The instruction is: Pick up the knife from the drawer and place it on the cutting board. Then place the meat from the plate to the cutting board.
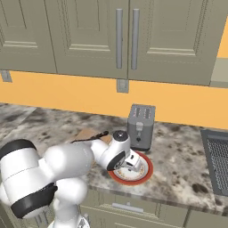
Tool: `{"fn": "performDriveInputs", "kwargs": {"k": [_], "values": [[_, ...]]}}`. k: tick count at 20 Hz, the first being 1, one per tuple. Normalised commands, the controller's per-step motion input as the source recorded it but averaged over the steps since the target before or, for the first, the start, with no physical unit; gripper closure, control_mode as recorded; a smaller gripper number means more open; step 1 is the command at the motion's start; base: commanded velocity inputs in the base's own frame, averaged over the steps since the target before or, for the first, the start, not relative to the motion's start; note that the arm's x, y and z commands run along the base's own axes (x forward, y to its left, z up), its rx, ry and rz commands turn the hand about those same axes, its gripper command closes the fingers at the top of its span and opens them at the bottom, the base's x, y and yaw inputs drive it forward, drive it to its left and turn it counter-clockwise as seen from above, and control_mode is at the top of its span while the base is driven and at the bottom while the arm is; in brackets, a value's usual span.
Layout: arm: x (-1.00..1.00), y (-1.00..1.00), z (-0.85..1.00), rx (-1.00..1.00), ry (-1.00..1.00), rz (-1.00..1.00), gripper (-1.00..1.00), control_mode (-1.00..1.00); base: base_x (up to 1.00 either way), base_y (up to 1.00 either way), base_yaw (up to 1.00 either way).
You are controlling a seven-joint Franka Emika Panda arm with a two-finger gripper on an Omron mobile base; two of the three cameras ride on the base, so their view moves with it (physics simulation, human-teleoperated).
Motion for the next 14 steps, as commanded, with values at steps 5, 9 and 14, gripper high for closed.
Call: {"fn": "performDriveInputs", "kwargs": {"k": [5,9,14], "values": [[0.07,0.00,-0.19,0.00,0.02,0.03,1.00,-1.00,0.00,0.00,0.00],[-0.04,0.00,0.00,0.00,-0.04,0.02,1.00,-1.00,0.00,0.00,0.00],[-0.27,0.00,0.23,-0.01,-0.19,0.00,1.00,-1.00,0.00,0.00,0.00]]}}
